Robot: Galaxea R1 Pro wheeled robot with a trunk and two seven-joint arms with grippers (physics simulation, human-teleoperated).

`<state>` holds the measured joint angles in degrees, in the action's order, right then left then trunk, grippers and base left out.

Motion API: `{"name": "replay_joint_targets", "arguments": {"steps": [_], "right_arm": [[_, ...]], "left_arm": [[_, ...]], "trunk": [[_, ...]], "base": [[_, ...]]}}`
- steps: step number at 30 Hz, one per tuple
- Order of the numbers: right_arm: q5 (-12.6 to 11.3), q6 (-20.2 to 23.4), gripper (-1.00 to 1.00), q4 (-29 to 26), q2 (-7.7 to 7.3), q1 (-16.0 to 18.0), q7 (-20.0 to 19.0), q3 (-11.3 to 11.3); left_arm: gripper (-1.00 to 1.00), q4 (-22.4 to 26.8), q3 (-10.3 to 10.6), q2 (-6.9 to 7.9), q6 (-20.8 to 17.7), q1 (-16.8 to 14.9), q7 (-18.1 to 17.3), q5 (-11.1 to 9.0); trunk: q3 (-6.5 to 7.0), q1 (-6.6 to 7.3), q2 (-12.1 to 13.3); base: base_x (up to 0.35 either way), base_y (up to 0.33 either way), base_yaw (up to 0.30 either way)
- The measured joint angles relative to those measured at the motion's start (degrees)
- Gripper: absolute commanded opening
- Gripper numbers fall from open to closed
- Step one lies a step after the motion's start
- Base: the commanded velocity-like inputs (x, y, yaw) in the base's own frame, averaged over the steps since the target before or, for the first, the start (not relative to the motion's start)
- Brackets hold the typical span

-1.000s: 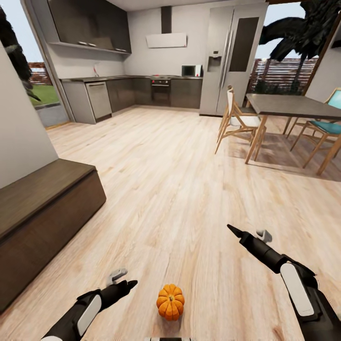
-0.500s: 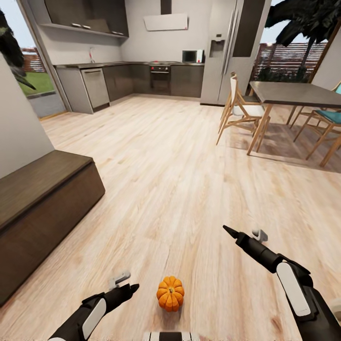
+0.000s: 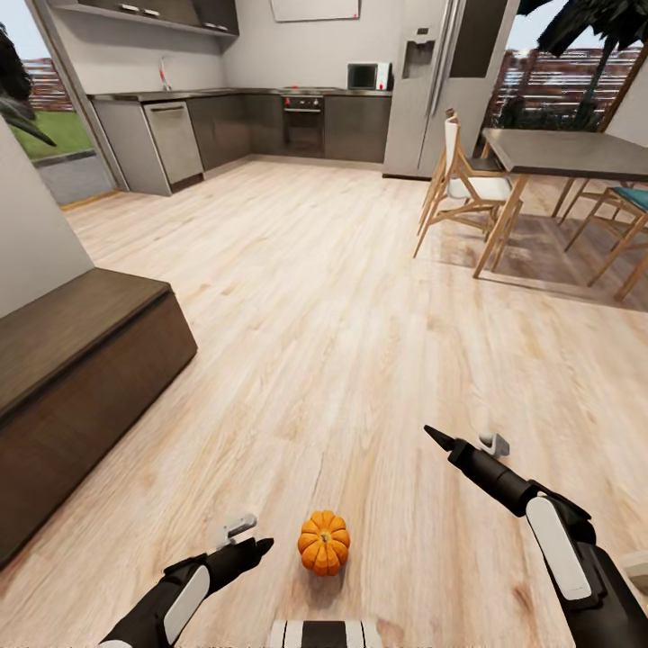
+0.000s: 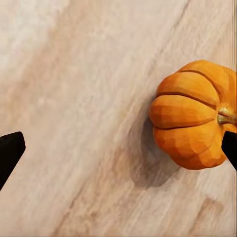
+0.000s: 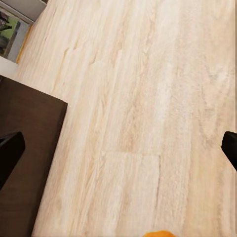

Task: Place each of the two pumpkins and all three candles from the living room inside a cabinet in the living room (use any cabinet), then make sure every cabinet is closed, and position the cauldron so it is next to a table in the living room.

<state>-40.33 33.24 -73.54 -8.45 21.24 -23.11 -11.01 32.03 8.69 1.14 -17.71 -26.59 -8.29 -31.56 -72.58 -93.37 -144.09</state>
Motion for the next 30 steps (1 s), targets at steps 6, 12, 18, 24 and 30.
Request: {"name": "replay_joint_targets", "arguments": {"steps": [6, 12, 18, 24, 30], "right_arm": [[0.0, 0.0, 1.00, 0.0, -0.01, 0.0, 0.0, -0.1], [0.0, 0.1, 1.00, 0.0, 0.00, 0.0, 0.0, -0.1], [0.0, 0.0, 1.00, 0.0, 0.00, 0.0, 0.0, 0.0], [-0.1, 0.0, 1.00, 0.0, 0.00, 0.0, 0.0, -0.1], [-0.2, 0.0, 1.00, 0.0, 0.00, 0.0, 0.0, 0.0]], "left_arm": [[1.00, 2.4, 0.2, -0.10, -0.5, -0.1, -0.2, 0.0], [1.00, 5.0, 0.3, 0.19, -0.7, -0.1, -0.1, -0.1], [1.00, 5.7, 0.2, 0.39, -0.8, -0.1, -0.1, -0.3], [1.00, 5.8, 0.0, 0.51, -0.8, -0.1, -0.1, -0.6], [1.00, 5.9, -0.1, 0.48, -0.8, -0.1, -0.1, -0.6]], "trunk": [[-1.12, -0.15, -0.1], [-2.21, -0.31, -0.2], [-3.49, -0.46, -0.2], [-3.68, -0.49, -0.3], [-3.64, -0.49, -0.3]], "base": [[0.000, 0.000, -0.217], [0.000, 0.000, -0.200], [0.000, 0.000, -0.024], [0.000, 0.000, -0.105], [0.000, 0.000, -0.041]]}}
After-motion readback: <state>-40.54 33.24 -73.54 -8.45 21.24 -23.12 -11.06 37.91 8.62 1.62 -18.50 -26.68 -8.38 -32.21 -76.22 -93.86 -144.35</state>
